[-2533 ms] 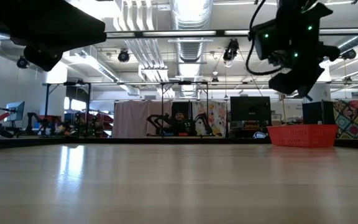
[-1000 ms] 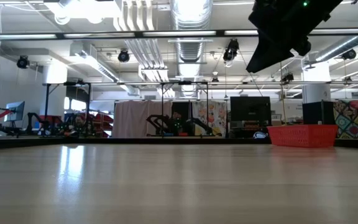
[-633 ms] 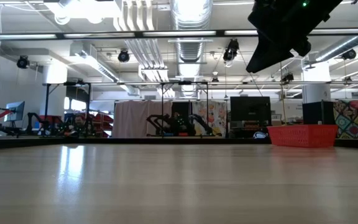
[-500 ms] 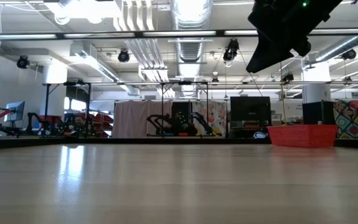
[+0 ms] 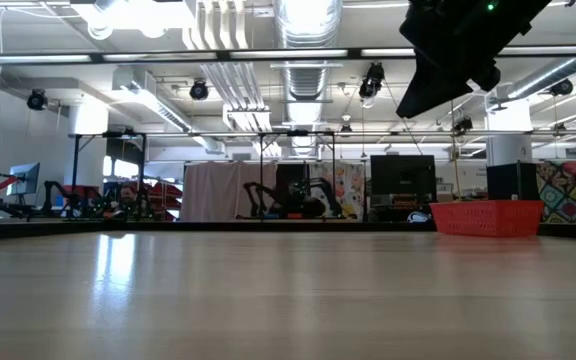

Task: Sort crayons
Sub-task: Return to Home Position

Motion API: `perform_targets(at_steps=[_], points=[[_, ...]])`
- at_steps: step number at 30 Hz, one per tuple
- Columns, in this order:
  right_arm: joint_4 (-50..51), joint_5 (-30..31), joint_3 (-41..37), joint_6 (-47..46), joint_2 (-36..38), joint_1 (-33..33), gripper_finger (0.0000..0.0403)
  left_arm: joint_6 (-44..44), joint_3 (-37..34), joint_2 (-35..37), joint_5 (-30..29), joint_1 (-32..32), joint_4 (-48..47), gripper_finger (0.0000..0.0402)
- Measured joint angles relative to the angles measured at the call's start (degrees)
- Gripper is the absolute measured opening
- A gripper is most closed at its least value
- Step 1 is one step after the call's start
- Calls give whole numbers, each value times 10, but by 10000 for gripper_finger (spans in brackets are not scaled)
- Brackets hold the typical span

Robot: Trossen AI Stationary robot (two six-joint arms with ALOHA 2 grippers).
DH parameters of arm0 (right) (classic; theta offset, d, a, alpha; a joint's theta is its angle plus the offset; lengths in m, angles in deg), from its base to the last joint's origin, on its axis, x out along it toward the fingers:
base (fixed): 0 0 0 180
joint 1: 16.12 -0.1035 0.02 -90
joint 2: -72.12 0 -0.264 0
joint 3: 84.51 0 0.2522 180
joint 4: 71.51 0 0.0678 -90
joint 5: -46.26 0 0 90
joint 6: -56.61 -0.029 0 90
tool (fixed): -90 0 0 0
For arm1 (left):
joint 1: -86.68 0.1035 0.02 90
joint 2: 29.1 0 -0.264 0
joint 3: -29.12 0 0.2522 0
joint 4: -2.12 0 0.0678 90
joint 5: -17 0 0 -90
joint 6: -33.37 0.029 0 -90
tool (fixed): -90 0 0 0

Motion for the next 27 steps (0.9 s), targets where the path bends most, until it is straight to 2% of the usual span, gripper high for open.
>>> perform_targets(at_steps=[3,5,7,10,12,14,17,24,27], points=[[1,-5,0,0,0,0,75,12,14,0,-29,0,-14,77],[0,-5,0,1,0,0,75,22,30,0,-93,2,-35,77],[-20,-5,-1,0,0,0,75,36,45,0,-185,3,-60,77],[-120,-19,-11,48,0,-11,75,81,58,8,-358,7,-59,77],[-221,-67,-25,117,-3,-19,74,132,56,18,-454,16,-34,77],[-312,-121,-40,177,-4,-24,72,176,45,29,-510,34,-12,77],[-389,-172,-49,230,-4,-26,66,227,24,49,-546,73,4,77],[-392,-172,-50,277,-2,-25,41,324,-27,110,-623,175,9,77],[-388,-171,-50,295,-2,-25,32,373,-61,150,-649,224,56,77]])
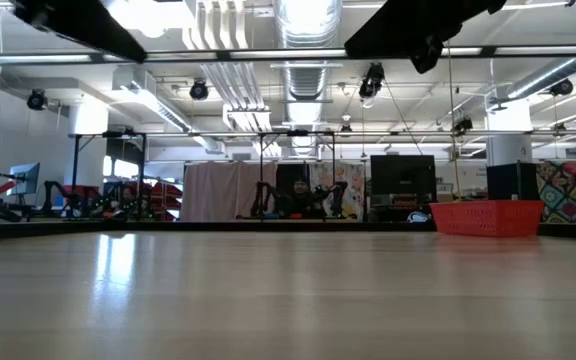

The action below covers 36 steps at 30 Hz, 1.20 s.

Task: Sort crayons
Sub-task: Return to Home Position

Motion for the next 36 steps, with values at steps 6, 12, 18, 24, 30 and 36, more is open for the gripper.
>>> perform_targets(at_steps=[6,12,18,24,30,36], points=[[-95,-199,-7,105,-2,8,16,280,-184,91,124,117,468,75],[-122,-238,-28,175,0,20,9,462,-364,107,307,210,1035,75],[-128,-239,-87,176,27,23,9,536,-430,125,275,244,1123,75],[-280,-244,-192,172,79,23,9,547,-451,134,308,274,1106,75],[-319,-211,-257,173,178,23,9,543,-461,155,407,339,1104,75],[-234,-135,-282,142,313,23,9,521,-480,215,440,403,1108,75]])
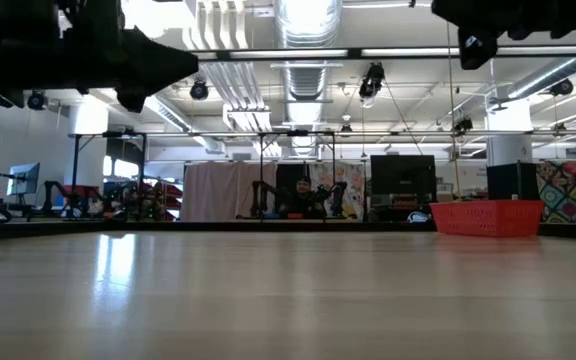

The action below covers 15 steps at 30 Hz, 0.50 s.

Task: Sort crayons
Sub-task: Return to Home Position

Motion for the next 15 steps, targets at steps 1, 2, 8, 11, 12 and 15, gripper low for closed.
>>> perform_targets(at_steps=[1,2,8,11,12,15], points=[[13,2,-3,-8,16,0,9,-2,-9,18,0,4,-5,75],[15,2,-6,-12,34,0,9,-4,-16,36,0,5,-12,75],[30,2,-49,-8,113,0,9,-41,-74,141,0,5,-35,75],[18,2,-67,7,130,0,9,-56,-78,195,1,3,-94,75],[22,2,-74,7,136,0,9,-57,-77,212,2,2,-122,75],[19,2,-94,6,147,0,9,-58,-68,250,11,1,-194,75]])
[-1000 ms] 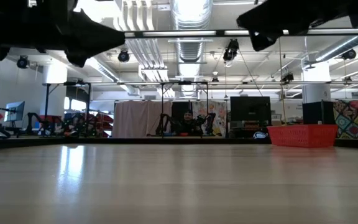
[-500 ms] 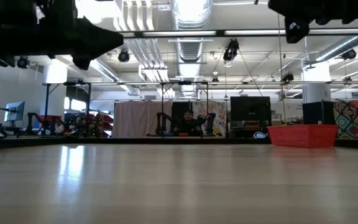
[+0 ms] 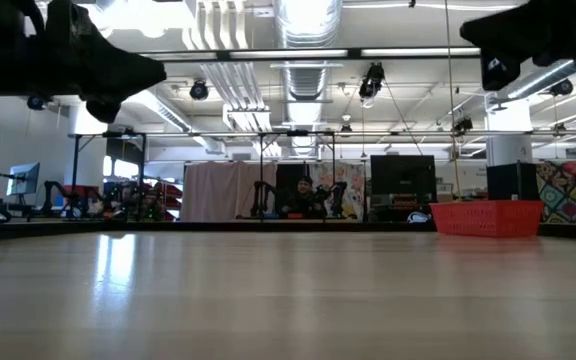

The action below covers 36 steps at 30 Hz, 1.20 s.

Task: Sort crayons
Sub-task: Return to Home Position

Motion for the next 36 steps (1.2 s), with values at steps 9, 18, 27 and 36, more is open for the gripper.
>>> perform_targets(at_steps=[9,18,27,36], points=[[17,22,-42,-15,64,0,9,25,8,110,2,0,-121,75],[126,61,-63,-49,191,0,9,37,17,222,4,0,-262,75],[207,58,-91,-76,282,0,9,42,20,349,0,0,-384,75],[186,60,-101,-54,282,-3,9,29,5,352,-14,0,-395,75]])
